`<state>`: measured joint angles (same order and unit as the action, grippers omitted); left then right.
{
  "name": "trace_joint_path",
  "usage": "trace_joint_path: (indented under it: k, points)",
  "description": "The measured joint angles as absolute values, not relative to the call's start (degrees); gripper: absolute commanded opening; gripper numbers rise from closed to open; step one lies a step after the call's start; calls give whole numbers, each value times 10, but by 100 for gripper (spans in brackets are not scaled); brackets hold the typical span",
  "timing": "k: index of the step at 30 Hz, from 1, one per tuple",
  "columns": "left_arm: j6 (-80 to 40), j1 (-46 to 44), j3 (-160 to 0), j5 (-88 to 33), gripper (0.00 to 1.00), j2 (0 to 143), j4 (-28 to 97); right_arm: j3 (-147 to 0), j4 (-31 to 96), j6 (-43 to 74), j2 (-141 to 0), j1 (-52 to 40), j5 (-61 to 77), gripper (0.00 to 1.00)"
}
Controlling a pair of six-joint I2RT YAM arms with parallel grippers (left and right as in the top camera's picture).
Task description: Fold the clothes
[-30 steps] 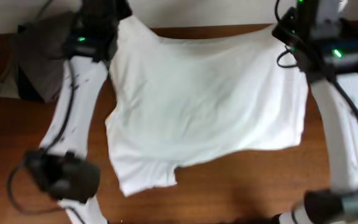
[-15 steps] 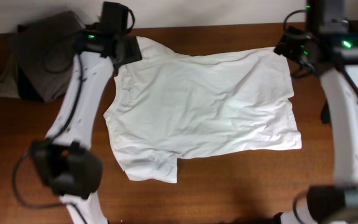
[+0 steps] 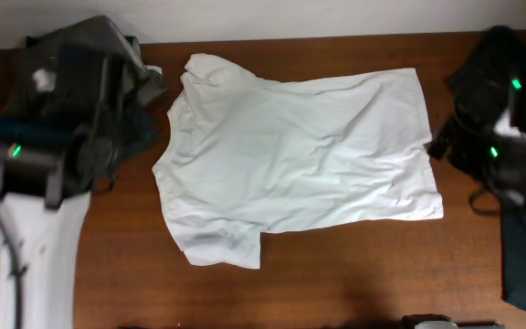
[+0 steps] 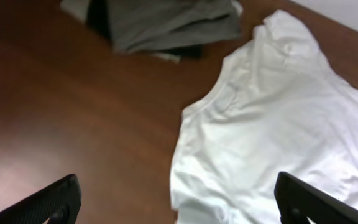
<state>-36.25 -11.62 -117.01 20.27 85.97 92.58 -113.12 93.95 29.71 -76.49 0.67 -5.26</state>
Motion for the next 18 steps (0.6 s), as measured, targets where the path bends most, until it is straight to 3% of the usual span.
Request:
trace_joint_path:
  k: [5,9,15,18]
  points:
    - [-430,-151,-1082,221,99,730,932,-1098,967,298,-696,7,-70,99]
    - [-450,-193,-864,182,99,617,845,-980,945,301,-697,7,-77,99]
    - [-453,-196,-629,61,99,696,761,-844,884,302,-687,7,-77,99]
    - [-453,-196,-593,31,99,752,725,-838,869,302,-684,7,-77,99]
